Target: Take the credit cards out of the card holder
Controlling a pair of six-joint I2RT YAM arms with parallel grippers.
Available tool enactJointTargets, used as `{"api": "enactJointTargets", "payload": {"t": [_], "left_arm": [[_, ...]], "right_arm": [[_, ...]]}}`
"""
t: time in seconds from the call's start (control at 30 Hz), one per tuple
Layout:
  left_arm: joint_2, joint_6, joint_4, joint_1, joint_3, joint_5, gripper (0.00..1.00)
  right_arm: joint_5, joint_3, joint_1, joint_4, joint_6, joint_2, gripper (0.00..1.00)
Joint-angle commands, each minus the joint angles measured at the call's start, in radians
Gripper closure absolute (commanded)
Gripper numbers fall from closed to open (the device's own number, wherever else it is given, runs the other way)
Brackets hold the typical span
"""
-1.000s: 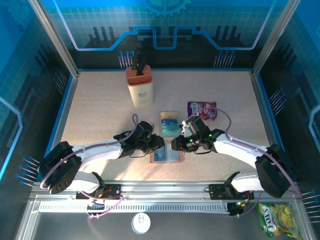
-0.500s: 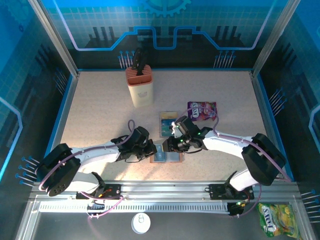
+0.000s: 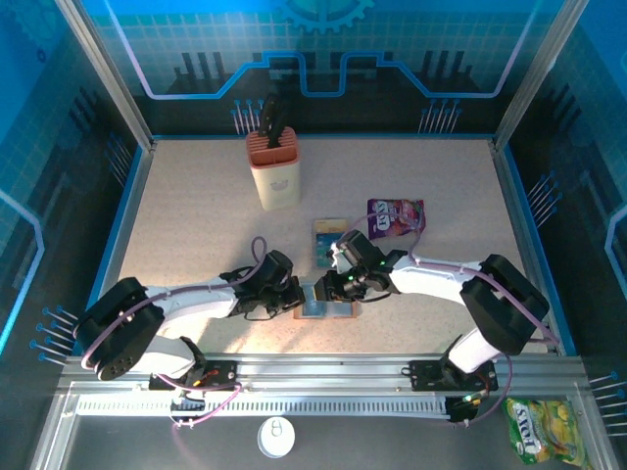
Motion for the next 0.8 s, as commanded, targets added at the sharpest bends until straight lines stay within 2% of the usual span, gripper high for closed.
{"api": "enactJointTargets", "payload": {"t": [0.0,0.3,0.77], "left_arm": [[0.015,0.025,-0.024,0.003,-0.015,-0.019,1.00],[0.019,0.024,-0.022,0.003,-0.029,-0.023,1.00],[0.006,0.016,-0.023,0.003,-0.037,-0.023,1.00]], "right_arm": [[-0.017,0.027,0.019,0.026,0.015,0.027,0.65],[0.026,0.048,0.027,-0.009,-0.004,0.066,0.65],[0.028,0.046,0.027,0.000,-0.005,0.114,0.65]]}}
